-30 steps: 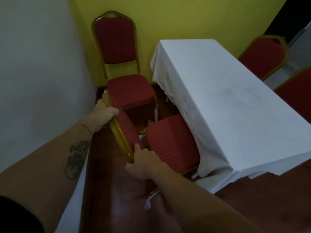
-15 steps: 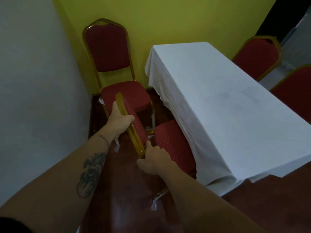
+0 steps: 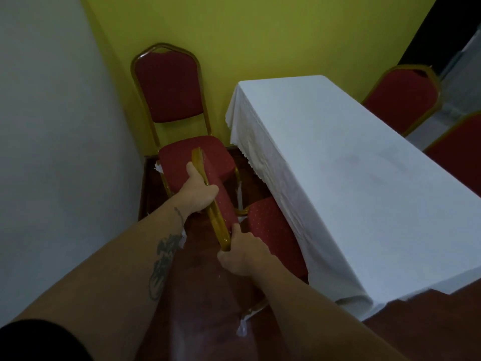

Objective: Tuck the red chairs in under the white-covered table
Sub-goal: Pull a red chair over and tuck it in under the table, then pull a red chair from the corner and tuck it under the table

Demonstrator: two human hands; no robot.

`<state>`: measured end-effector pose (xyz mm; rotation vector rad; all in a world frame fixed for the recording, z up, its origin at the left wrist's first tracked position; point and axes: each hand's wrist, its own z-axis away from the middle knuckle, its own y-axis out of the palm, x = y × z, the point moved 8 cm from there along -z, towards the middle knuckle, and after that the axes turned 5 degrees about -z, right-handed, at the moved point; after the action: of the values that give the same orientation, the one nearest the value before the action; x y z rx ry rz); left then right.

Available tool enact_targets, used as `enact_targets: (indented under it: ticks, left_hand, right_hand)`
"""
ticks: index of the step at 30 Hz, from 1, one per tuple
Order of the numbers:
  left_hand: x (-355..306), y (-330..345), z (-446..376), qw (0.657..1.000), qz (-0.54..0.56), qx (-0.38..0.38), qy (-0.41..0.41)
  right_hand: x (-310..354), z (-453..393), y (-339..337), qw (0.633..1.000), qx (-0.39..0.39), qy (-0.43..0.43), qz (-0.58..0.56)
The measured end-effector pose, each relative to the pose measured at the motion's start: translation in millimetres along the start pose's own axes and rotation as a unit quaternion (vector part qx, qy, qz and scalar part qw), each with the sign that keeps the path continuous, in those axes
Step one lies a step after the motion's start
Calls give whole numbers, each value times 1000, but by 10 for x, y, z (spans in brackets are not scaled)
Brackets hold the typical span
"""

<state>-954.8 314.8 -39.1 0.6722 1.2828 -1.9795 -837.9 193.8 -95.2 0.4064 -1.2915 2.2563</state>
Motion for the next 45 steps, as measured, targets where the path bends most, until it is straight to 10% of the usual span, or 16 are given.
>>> enact_targets:
  ticks: [5, 24, 45]
  left_hand:
    - [16, -164, 110, 999, -41, 35, -5]
    - [-325, -2861, -816, 991, 19, -87, 95]
    - [-492, -4536, -4379, 992, -22, -109, 59]
  right_hand:
    - [78, 46, -150, 997, 70, -20, -20]
    - [2266, -1557, -1611, 981, -49, -149, -117]
    - [4260, -5531, -3021, 969, -72, -126, -201]
